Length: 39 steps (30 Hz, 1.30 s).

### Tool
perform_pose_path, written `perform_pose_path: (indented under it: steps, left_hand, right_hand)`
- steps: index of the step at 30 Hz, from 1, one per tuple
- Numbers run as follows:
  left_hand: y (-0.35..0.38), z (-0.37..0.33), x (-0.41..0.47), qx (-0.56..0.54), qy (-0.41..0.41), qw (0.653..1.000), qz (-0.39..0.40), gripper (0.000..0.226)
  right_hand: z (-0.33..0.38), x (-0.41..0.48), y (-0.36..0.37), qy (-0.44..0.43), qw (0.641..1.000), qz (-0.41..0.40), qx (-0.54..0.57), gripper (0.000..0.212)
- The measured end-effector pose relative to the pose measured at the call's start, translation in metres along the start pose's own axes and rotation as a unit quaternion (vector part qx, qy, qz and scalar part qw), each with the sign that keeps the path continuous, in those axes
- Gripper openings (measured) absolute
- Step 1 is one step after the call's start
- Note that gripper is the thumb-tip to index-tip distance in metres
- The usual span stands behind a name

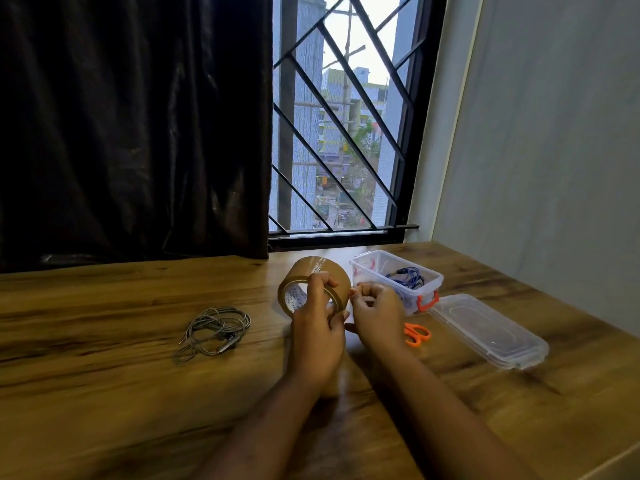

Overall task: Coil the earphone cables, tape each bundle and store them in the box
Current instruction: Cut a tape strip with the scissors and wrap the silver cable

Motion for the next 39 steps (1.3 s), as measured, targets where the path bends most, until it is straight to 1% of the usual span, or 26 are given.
perform_pose_path:
  steps: [3, 5, 8, 12, 14, 16, 18, 20, 21, 23, 24, 26, 27, 29, 31, 34, 39]
  left_hand:
    - [0.000, -0.006, -0.001, 0.023, 0.010, 1.000, 0.010, 0.058]
    - [0.001, -0.006, -0.001, 0.029, 0.015, 0.999, 0.011, 0.057]
    - [0.000, -0.007, -0.001, 0.042, 0.017, 0.999, -0.001, 0.057]
    - [-0.006, -0.008, -0.003, 0.026, 0.009, 0.999, -0.037, 0.052]
    - [-0.008, -0.005, -0.002, 0.009, -0.003, 0.999, -0.054, 0.048]
    - [-0.009, -0.003, -0.001, -0.012, -0.008, 0.998, -0.068, 0.044]
    - [-0.011, -0.006, 0.000, -0.032, -0.008, 0.996, -0.084, 0.036]
    - [-0.016, -0.004, 0.001, -0.049, -0.013, 0.993, -0.103, 0.030]
    - [-0.019, 0.001, 0.002, -0.053, -0.028, 0.992, -0.112, 0.033]
    - [-0.024, 0.014, 0.005, -0.033, -0.055, 0.990, -0.126, 0.043]
    - [-0.025, 0.019, 0.006, -0.018, -0.063, 0.990, -0.128, 0.046]
    - [-0.027, 0.020, 0.007, 0.006, -0.065, 0.990, -0.128, 0.049]
    - [-0.027, 0.018, 0.007, 0.011, -0.062, 0.990, -0.125, 0.049]
    - [-0.026, 0.014, 0.008, 0.010, -0.046, 0.992, -0.116, 0.048]
    - [-0.027, 0.008, 0.008, 0.014, -0.030, 0.994, -0.107, 0.047]
    - [-0.029, 0.003, 0.008, 0.019, -0.032, 0.994, -0.106, 0.045]
    - [-0.031, 0.009, 0.008, -0.018, -0.058, 0.992, -0.113, 0.046]
  right_hand:
    - [0.007, 0.002, 0.006, -0.020, 0.995, 0.017, -0.096, 0.014]
    - [0.007, 0.002, 0.007, -0.021, 0.992, 0.023, -0.120, 0.017]
    - [0.007, 0.004, 0.009, -0.020, 0.991, 0.027, -0.128, 0.017]
    - [0.014, 0.005, 0.014, -0.028, 0.990, 0.047, -0.133, 0.008]
    - [0.019, 0.004, 0.014, -0.048, 0.987, 0.050, -0.143, 0.009]
    - [0.025, 0.003, 0.011, -0.075, 0.986, 0.050, -0.143, 0.005]
    - [0.034, -0.001, 0.008, -0.125, 0.980, 0.057, -0.144, 0.005]
    - [0.042, -0.011, 0.010, -0.195, 0.961, 0.081, -0.177, 0.014]
    - [0.044, -0.017, 0.013, -0.226, 0.951, 0.097, -0.188, 0.022]
    - [0.048, -0.027, 0.018, -0.258, 0.940, 0.107, -0.196, 0.037]
    - [0.049, -0.029, 0.018, -0.261, 0.941, 0.104, -0.189, 0.040]
    - [0.050, -0.028, 0.017, -0.257, 0.946, 0.096, -0.172, 0.038]
    - [0.049, -0.027, 0.017, -0.253, 0.948, 0.097, -0.166, 0.033]
    - [0.044, -0.021, 0.017, -0.244, 0.953, 0.095, -0.150, 0.017]
    - [0.038, -0.015, 0.017, -0.230, 0.961, 0.092, -0.127, 0.010]
    - [0.032, -0.009, 0.018, -0.209, 0.967, 0.094, -0.113, 0.012]
    - [0.021, -0.006, 0.022, -0.173, 0.974, 0.097, -0.107, 0.017]
Point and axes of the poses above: each hand's wrist, its own x-axis towards the middle knuckle, its own y-axis out of the palm, z = x × y, the point moved 8 cm from there along x, towards the middle knuckle, and after that the axes turned 1 degree about y, right-handed, at the moved point
